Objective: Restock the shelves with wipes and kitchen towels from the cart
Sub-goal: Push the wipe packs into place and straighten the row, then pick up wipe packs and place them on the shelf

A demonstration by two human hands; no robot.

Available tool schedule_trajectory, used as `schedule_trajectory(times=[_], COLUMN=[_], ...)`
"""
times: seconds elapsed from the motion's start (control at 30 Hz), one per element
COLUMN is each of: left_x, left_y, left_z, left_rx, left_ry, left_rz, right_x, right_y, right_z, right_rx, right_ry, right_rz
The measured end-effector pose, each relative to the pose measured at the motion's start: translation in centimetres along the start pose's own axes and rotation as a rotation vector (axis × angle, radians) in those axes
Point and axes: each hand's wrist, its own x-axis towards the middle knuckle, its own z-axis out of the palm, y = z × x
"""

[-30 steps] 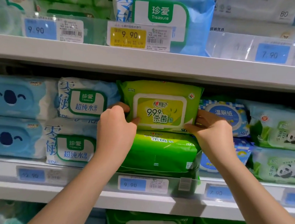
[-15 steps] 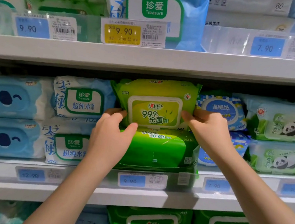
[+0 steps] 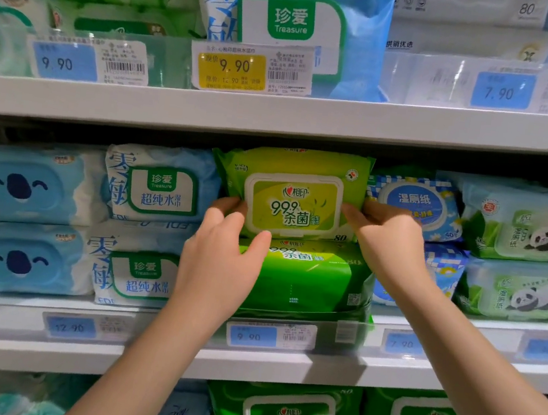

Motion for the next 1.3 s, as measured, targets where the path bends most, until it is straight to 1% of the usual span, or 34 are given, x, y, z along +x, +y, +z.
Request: schedule_trajectory(times=[0.13,0.3,0.5,0.67,0.8,0.93,1.07,1.23,1.3], left_x=[-0.8,-1.4,-1.5,-1.8,-2.6,-3.4,-4.3,-6.7,-7.7], left_y=[-0.1,-0.5,-0.7,-0.5,0.4,1.8,3.2,5.0,5.9], left_z=[0.2,0.0,-0.7,-1.2,-1.9,-3.2,-4.5,-5.6,-5.9], left_rx=[0.021,0.086,0.125,0.144,0.123,0.133,0.084,-0.093,-0.164], left_ry=[-0.104,-0.17,-0.244,-0.278,-0.33,-0.395,-0.442,-0.548,-0.597], left_rz=[0.03,0.026,-0.002,0.008,0.018,0.024,0.03,-0.046,-0.06], right_x=[-1.5,-2.9,-4.4,-5.4,-7.3,-8.7,-10.0,-11.9,-12.8], right_y=[0.4,0.5,-0.4,-1.3,-1.9,-3.0,-4.0,-4.9,-5.4], right_z=[0.4,0.2,-0.4,-1.9,-3.0,-4.2,-5.9,-8.4,-9.8], right_rx=[-0.088,-0.091,-0.152,-0.265,-0.186,-0.117,-0.101,-0.084,-0.08], right_ry=[-0.087,-0.165,-0.163,-0.18,-0.264,-0.277,-0.282,-0.289,-0.264], right_rz=[-0.02,-0.037,-0.004,-0.035,0.039,0.113,0.177,0.227,0.252])
